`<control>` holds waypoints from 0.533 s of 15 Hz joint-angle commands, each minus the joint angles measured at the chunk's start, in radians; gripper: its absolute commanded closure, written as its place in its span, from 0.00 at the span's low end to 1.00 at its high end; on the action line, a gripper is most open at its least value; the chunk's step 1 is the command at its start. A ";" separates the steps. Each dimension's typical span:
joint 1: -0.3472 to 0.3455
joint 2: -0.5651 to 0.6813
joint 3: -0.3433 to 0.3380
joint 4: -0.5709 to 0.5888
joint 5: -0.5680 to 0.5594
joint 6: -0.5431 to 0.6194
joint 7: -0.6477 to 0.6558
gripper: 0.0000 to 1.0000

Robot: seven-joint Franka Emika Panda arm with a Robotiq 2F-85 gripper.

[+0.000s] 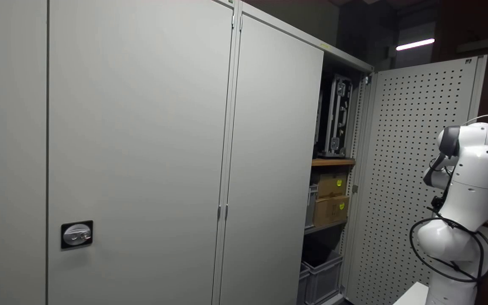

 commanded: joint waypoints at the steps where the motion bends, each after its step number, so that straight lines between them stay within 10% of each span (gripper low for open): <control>1: 0.042 -0.014 -0.014 -0.034 0.143 0.077 -0.142 0.00; 8: 0.089 0.046 -0.031 -0.008 0.534 0.109 -0.481 0.00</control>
